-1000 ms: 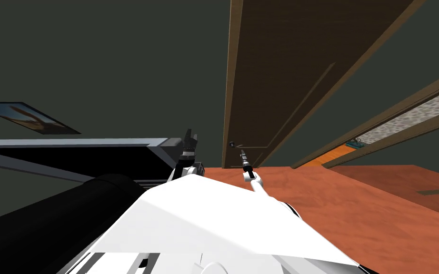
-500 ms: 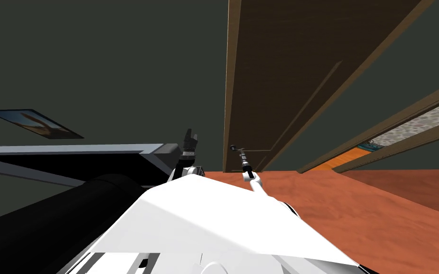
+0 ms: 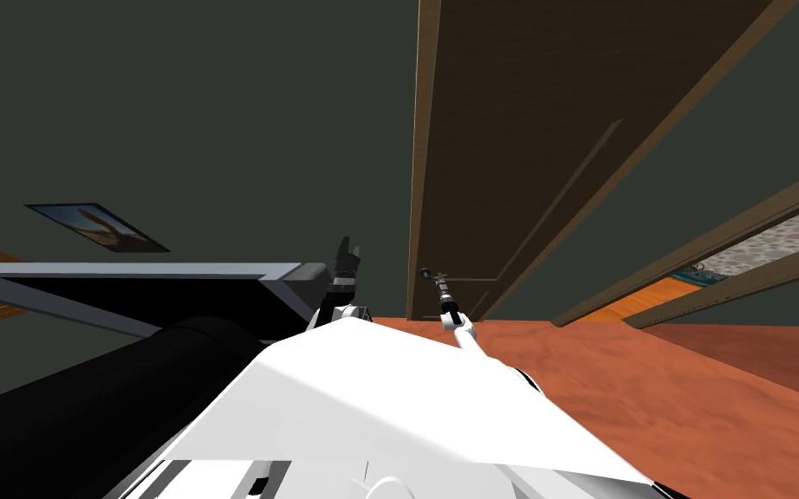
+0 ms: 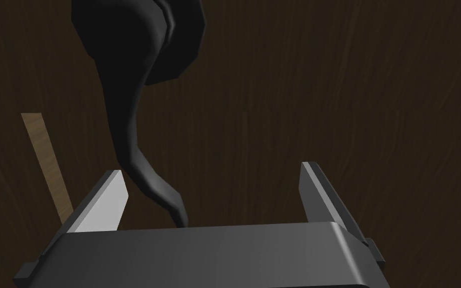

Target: Pull the door open

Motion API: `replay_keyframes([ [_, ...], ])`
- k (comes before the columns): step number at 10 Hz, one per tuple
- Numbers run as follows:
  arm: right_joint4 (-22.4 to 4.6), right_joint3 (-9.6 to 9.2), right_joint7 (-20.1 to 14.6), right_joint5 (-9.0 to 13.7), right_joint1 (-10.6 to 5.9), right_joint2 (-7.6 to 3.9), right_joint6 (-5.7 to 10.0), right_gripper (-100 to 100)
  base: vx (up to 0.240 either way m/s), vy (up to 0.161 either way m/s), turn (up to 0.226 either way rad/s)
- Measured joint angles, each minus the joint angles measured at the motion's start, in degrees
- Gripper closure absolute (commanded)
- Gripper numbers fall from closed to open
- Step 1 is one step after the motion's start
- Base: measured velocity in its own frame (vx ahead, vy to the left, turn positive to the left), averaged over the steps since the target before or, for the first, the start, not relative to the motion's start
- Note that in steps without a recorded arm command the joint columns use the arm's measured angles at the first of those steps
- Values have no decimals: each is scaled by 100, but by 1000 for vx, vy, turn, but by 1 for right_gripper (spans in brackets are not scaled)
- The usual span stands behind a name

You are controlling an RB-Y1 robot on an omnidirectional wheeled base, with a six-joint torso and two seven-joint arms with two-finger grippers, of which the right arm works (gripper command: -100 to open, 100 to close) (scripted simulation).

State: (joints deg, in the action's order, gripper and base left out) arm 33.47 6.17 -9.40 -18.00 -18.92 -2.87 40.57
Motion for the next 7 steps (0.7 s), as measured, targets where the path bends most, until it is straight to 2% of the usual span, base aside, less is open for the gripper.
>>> replay_keyframes([
  [1, 2, 0, -1, 0, 0, 1, -1, 100, -70, -62, 20],
  [6, 0, 0, 0, 0, 0, 0, 0, 100, -6, -4, -1],
  [7, 0, 0, 0, 0, 0, 0, 0, -100, -148, -57, 0],
])
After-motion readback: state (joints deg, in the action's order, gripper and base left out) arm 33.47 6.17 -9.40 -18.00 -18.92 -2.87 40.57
